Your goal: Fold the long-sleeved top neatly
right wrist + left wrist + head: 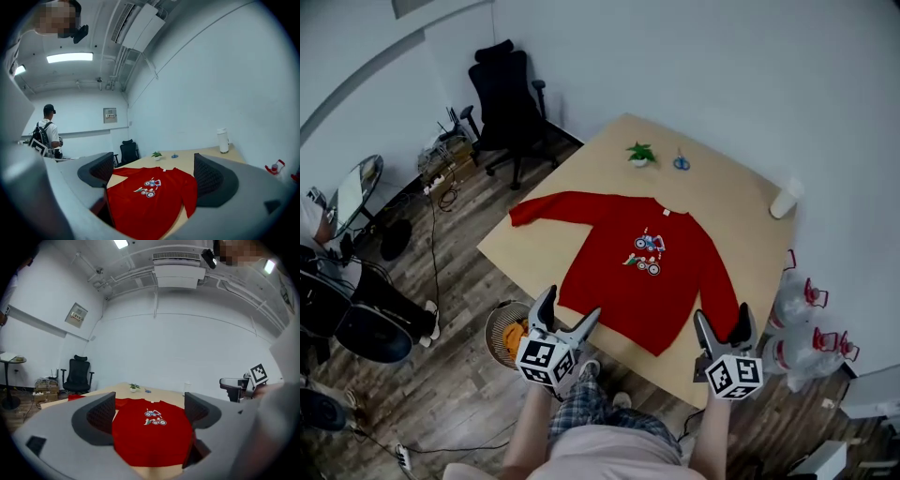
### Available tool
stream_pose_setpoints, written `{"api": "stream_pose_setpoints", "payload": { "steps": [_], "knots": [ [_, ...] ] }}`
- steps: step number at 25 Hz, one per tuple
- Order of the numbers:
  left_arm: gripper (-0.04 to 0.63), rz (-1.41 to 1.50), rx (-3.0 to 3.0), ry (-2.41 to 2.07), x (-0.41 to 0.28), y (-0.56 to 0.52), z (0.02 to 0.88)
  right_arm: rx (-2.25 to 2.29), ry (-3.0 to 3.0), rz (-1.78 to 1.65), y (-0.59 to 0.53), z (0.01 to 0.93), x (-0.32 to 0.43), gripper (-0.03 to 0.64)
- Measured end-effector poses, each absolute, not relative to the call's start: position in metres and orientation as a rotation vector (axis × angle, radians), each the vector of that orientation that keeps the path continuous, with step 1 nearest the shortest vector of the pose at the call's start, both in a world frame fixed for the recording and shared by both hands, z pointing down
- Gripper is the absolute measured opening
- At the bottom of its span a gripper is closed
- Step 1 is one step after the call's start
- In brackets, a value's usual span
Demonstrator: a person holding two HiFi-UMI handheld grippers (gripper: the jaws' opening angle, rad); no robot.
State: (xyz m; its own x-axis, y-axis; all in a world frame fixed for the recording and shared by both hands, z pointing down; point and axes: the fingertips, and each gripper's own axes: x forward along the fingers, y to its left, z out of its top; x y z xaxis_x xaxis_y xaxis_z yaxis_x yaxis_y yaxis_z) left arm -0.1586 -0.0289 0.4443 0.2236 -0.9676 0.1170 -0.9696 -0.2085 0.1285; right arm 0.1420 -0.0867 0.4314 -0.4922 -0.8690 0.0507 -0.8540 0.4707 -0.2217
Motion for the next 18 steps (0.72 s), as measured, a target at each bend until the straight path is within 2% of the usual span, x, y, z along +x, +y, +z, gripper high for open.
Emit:
{"api": "stream_pose_setpoints", "payload": {
  "steps": [8, 18],
  "knots": [
    [0.442, 0.053, 2.476, -1.667, -0.176, -0.103, 0.439, -1.727, 2.496, -0.315, -0.111, 0.428, 0.125, 0.514],
    [0.442, 0.076, 2.587, -1.477, -0.185, -0.146, 0.442, -1.893, 2.375, -0.315, -0.110, 0.434, 0.107, 0.512]
  ]
}}
